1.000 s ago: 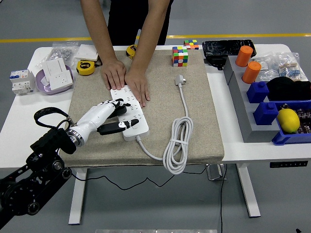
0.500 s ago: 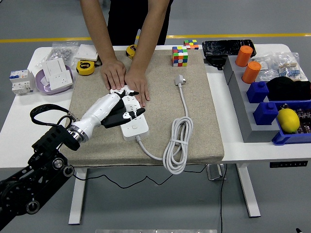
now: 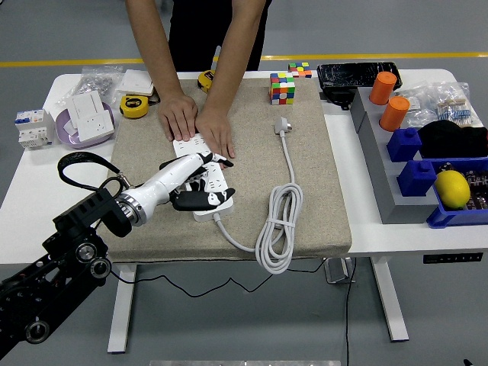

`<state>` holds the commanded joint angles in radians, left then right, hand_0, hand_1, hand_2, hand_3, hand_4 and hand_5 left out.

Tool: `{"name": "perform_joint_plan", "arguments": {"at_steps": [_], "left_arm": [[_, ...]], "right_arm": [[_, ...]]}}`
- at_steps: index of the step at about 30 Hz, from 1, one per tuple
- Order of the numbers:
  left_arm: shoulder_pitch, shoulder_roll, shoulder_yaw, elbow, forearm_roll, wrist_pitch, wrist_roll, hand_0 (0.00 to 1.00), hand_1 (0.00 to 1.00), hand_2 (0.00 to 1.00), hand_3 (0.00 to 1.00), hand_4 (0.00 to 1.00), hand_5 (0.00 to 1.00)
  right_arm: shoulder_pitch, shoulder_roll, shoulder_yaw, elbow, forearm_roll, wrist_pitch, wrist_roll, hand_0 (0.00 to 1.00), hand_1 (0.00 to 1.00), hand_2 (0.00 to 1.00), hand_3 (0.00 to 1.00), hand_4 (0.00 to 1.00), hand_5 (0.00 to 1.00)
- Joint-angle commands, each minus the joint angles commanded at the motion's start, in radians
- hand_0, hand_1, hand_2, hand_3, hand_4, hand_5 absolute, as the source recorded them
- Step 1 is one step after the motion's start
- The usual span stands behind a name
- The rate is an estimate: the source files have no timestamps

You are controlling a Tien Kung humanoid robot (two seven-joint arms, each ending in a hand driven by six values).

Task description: Pick up the plug,place it near the board,insert it into the board,press the button

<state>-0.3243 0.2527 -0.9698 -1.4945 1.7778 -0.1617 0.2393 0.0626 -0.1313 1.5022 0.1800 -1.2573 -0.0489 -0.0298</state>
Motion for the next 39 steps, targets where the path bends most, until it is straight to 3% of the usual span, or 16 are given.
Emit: {"name": "perform_joint_plan", "arguments": {"at_steps": [6,13,39], "left_arm": [[-0.029,-0.003,0.027,0.065,0.092,-0.037,0.021,0.128,0.046,0.147,0.803,0.407,0.138],[-0.035,-0.002,0.035,0.103,0.114,-0.07,0.042,0.126,0.044,0.148,0.779,0.413,0.127],[-0.03,0.003,0.051,0.12,0.132,-0.113,0.066,0.122,0.043,0.149,0.735,0.411,0.029]], "right_arm": [[0.002,-0.001,-0.001,0.0,0.001,0.0,-0.001,0.888,0.811,0.77,0.789,0.998,0.886],[0.0,-0.001,0.0,0.0,-0.002,0.0,-0.001,0.887,0.808,0.77,0.789,0.998,0.887],[-0.002,-0.004,-0.001,0.0,-0.004,-0.001,-0.001,0.886,0.807,0.77,0.789,0.998,0.906]]}}
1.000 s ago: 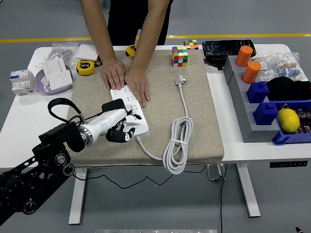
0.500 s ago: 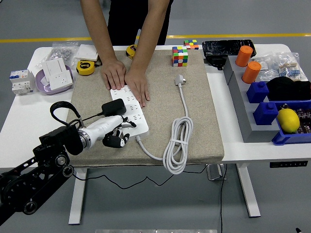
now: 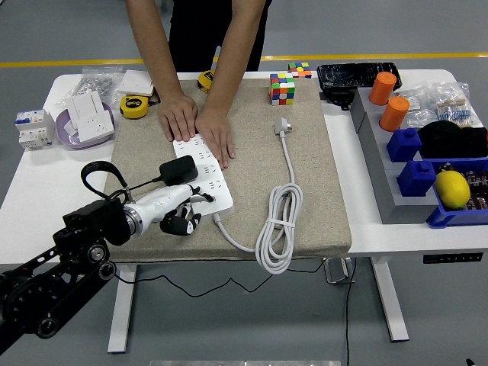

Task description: Pick up the plug,place it near the board,insert it into the board,press the button

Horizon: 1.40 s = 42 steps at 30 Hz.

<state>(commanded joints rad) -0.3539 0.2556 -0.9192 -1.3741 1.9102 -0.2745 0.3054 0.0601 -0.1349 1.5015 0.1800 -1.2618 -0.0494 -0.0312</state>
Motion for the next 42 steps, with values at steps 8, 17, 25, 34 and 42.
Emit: {"name": "perform_joint_plan", "arguments": {"at_steps": [8,17,25,34,42], "left_arm": [[0.04,-0.008,-0.089,-0.107,-0.003,0.009,-0.02,0.136,0.051,0.163,0.665,0.401,0.019],[0.183,-0.081,-0.323,-0.271,-0.168,0.17,-0.208,0.292,0.27,0.373,0.654,0.757,0.207],[0.34,-0.165,-0.443,-0.259,-0.506,0.234,-0.352,0.888,0.974,0.917,0.903,0.998,0.459],[0.392,-0.153,-0.483,-0.246,-0.887,0.231,-0.349,0.998,0.998,0.998,0.998,0.998,0.446],[0.34,-0.089,-0.463,-0.24,-0.653,0.21,-0.256,0.692,0.659,0.569,0.998,0.791,0.133]], "right_arm": [[0.002,0.001,0.002,0.0,0.001,0.0,-0.001,0.886,0.805,0.77,0.79,0.998,0.909],[-0.002,0.005,0.005,0.0,0.002,0.0,0.0,0.887,0.803,0.768,0.788,0.998,0.91],[-0.006,0.009,0.008,0.0,0.004,0.0,0.002,0.886,0.802,0.768,0.788,0.998,0.909],[-0.004,0.008,0.004,0.0,0.009,0.0,0.004,0.888,0.792,0.768,0.788,0.998,0.908],[-0.005,0.008,0.004,0.0,0.006,0.001,0.0,0.888,0.79,0.768,0.788,0.998,0.908]]}}
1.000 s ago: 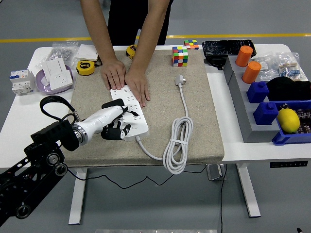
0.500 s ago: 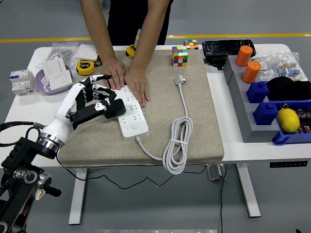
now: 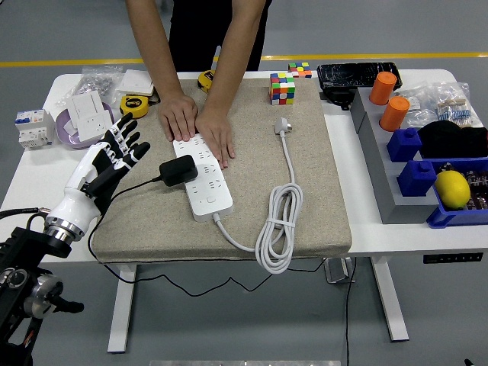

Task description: Pick up the plug,place it near the board,insert it into the board,press the button

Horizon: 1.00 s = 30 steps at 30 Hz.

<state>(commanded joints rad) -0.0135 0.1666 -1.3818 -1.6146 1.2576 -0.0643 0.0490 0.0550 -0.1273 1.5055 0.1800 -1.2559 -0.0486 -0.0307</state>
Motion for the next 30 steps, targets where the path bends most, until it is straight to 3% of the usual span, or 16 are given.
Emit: {"name": "perform_joint_plan", "arguments": {"at_steps": [1,2,5,7,8,10,14,17,21,30], "left_arm": [[-0.008,0.012,0.01,0.001,0.039,0.006,0.004,0.692,0.659,0.569,0.998,0.791,0.133],[-0.015,0.022,0.02,0.002,0.078,0.012,0.007,0.155,0.061,0.177,0.871,0.56,0.041],[-0.057,0.069,0.074,0.017,0.208,0.016,0.023,0.155,0.061,0.177,0.871,0.56,0.041],[-0.083,0.091,0.104,0.026,0.292,-0.005,0.047,0.155,0.061,0.177,0.871,0.56,0.041],[-0.096,0.102,0.121,0.032,0.338,-0.019,0.061,0.123,0.018,0.14,0.784,0.503,0.002],[-0.121,0.119,0.153,0.045,0.422,-0.055,0.098,0.123,0.018,0.14,0.784,0.503,0.002],[-0.161,0.132,0.21,0.082,0.591,-0.129,0.169,0.115,0.014,0.14,0.793,0.487,0.002],[-0.177,0.133,0.234,0.099,0.706,-0.147,0.185,0.115,0.014,0.14,0.793,0.487,0.002],[-0.209,0.135,0.286,0.123,0.726,-0.155,0.192,0.113,0.015,0.142,0.807,0.476,0.002],[-0.231,0.125,0.33,0.126,0.695,-0.159,0.191,0.115,0.016,0.141,0.81,0.466,0.002]], "right_arm": [[0.0,0.0,0.0,0.0,0.0,0.0,0.0,0.888,0.79,0.768,0.788,0.998,0.908],[0.0,0.0,0.0,0.0,0.0,0.0,0.0,0.887,0.79,0.768,0.788,0.998,0.907],[0.002,-0.003,-0.003,0.0,0.0,0.001,-0.001,0.887,0.79,0.768,0.788,0.998,0.907],[0.003,-0.005,-0.003,0.0,-0.001,0.0,-0.001,0.887,0.79,0.768,0.788,0.998,0.907],[0.004,-0.005,-0.003,0.0,-0.002,0.0,-0.002,0.888,0.791,0.767,0.787,0.998,0.909],[0.003,-0.006,-0.004,0.0,-0.002,0.0,-0.003,0.888,0.791,0.767,0.787,0.998,0.909],[0.002,-0.006,-0.006,0.0,-0.002,0.001,-0.004,0.888,0.788,0.767,0.787,0.998,0.908],[0.003,-0.006,-0.007,0.0,-0.002,0.001,-0.004,0.888,0.788,0.767,0.787,0.998,0.908],[0.003,-0.006,-0.008,0.0,-0.003,0.001,-0.004,0.886,0.787,0.766,0.787,0.998,0.909],[0.006,-0.006,-0.007,0.0,-0.004,0.001,-0.006,0.881,0.787,0.766,0.788,0.998,0.91]]}}
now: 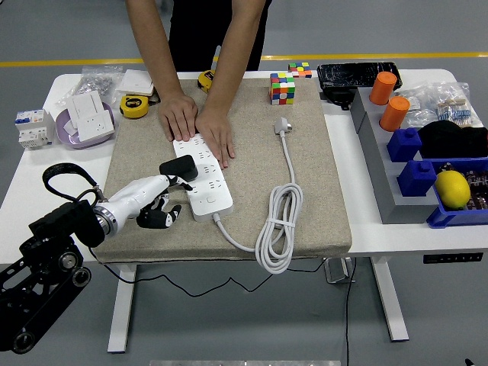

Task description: Pick up the plug,place it near the board,insert it into the board,press the button

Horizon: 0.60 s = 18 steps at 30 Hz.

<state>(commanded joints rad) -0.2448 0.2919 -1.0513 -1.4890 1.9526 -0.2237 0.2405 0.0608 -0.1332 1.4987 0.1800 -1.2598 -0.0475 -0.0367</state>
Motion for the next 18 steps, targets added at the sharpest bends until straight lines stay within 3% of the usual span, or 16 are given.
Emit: {"name": "perform_joint_plan", "arguments": {"at_steps": [18], "left_arm": [[-0.055,-0.027,0.074,0.073,-0.035,-0.007,0.011,0.114,0.018,0.144,0.823,0.459,0.002]], "right_arm": [[0.003,0.001,0.001,0.0,0.0,-0.001,0.001,0.88,0.786,0.767,0.788,0.998,0.911]]}}
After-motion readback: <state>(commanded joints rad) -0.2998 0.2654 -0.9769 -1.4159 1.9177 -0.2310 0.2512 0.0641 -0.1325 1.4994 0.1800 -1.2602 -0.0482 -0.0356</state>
